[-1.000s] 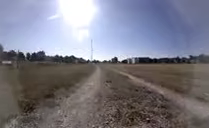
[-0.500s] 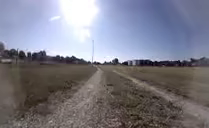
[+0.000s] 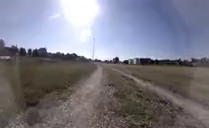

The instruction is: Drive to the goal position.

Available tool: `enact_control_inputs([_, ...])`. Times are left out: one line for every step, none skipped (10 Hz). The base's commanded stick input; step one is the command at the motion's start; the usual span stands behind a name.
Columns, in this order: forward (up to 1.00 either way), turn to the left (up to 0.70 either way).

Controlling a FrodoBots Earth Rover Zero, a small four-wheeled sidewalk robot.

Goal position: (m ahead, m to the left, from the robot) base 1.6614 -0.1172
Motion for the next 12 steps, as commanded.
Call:
enact_control_inputs([0.5, 0.0])
enact_control_inputs([0.5, 0.0])
enact_control_inputs([0.5, 0.0])
enact_control_inputs([0.5, 0.0])
enact_control_inputs([0.5, 0.0])
enact_control_inputs([0.5, 0.0])
enact_control_inputs([0.5, 0.0])
enact_control_inputs([0.5, 0.0])
enact_control_inputs([0.5, 0.0])
enact_control_inputs([0.5, 0.0])
enact_control_inputs([0.5, 0.0])
enact_control_inputs([0.5, 0.0])
